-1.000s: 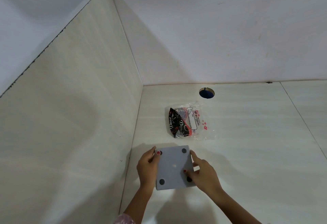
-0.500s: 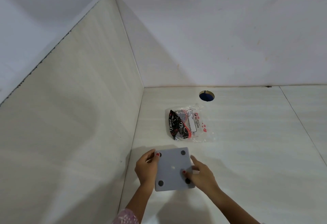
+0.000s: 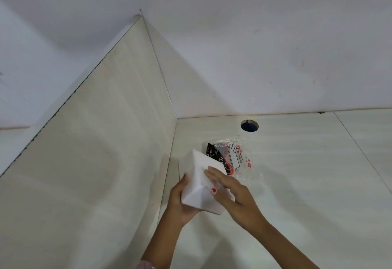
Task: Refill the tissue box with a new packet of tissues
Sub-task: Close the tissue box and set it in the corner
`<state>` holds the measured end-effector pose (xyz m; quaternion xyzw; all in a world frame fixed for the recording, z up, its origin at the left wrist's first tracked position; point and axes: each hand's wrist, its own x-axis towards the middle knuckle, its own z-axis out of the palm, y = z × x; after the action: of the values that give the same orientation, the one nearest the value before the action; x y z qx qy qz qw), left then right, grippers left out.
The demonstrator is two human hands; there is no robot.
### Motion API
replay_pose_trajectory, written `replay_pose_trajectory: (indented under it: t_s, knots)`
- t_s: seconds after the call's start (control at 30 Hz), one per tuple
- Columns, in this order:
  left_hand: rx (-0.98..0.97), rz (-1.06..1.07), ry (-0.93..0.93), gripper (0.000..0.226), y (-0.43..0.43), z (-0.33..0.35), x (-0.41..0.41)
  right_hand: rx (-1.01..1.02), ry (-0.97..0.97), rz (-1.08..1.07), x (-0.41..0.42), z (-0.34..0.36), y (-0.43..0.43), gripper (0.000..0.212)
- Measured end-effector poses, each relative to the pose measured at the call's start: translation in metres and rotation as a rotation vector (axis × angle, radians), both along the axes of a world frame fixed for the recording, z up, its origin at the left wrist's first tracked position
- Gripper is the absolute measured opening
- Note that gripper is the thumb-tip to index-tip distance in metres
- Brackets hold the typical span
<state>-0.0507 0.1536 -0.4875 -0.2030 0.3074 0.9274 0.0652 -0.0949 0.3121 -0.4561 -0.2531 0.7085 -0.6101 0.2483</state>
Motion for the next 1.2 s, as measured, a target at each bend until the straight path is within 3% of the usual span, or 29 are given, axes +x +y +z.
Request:
replay_pose_trajectory:
  t_s: [0.1, 0.2, 0.23, 0.3, 0.37, 0.4, 0.47, 0.5, 0.57, 0.63, 0.7, 0.9, 1.0, 1.1, 1.2]
  knots:
    - [0.065, 0.093, 0.121, 0.074, 0.000, -0.011, -0.002, 0.051, 0.125, -0.075, -0.014, 0.007, -0.001, 0.038]
    - [0.150, 0.220, 0.209, 0.064, -0.004, -0.021, -0.006, 0.252, 0.295, -0.210, -0.029, 0.004, 0.001, 0.060]
    - [0.181, 0.223, 0.238, 0.059, -0.006, -0.023, -0.008, 0.286, 0.228, -0.208, -0.033, 0.005, 0.001, 0.062]
    - [0.239, 0.197, 0.296, 0.051, -0.010, -0.020, -0.015, 0.171, -0.128, -0.141, -0.039, 0.012, -0.005, 0.058]
    - [0.187, 0.234, 0.189, 0.057, -0.018, -0.017, -0.030, 0.038, -0.407, -0.098, -0.050, 0.012, -0.016, 0.053]
    - [0.107, 0.258, 0.106, 0.059, -0.024, -0.016, -0.040, 0.032, -0.445, -0.123, -0.059, 0.009, -0.023, 0.051]
    - [-0.187, 0.235, -0.056, 0.040, -0.038, -0.010, -0.061, 0.068, -0.400, -0.238, -0.085, 0.000, -0.040, 0.045]
    - [-0.345, 0.218, -0.104, 0.028, -0.045, -0.009, -0.072, 0.110, -0.360, -0.273, -0.100, -0.005, -0.050, 0.045]
    - [-0.557, 0.168, -0.111, 0.025, -0.059, -0.010, -0.095, 0.224, -0.271, -0.286, -0.131, -0.017, -0.072, 0.049]
    - [-0.662, 0.114, -0.084, 0.028, -0.071, -0.017, -0.118, 0.308, -0.214, -0.269, -0.158, -0.030, -0.094, 0.046]
    - [-0.822, 0.086, -0.088, 0.047, -0.084, -0.034, -0.144, 0.315, -0.207, -0.275, -0.184, -0.046, -0.115, 0.039]
    - [-1.164, 0.057, -0.196, 0.041, -0.108, -0.074, -0.199, 0.484, -0.053, -0.305, -0.229, -0.086, -0.149, 0.033]
    - [-1.228, 0.103, -0.201, 0.044, -0.116, -0.083, -0.209, 0.591, 0.055, -0.260, -0.248, -0.096, -0.152, 0.059]
    - [-1.234, 0.162, -0.198, 0.047, -0.121, -0.087, -0.209, 0.708, -0.006, -0.066, -0.255, -0.096, -0.143, 0.091]
    - [-1.271, 0.168, -0.217, 0.047, -0.120, -0.087, -0.206, 0.922, 0.129, 0.106, -0.245, -0.106, -0.121, 0.120]
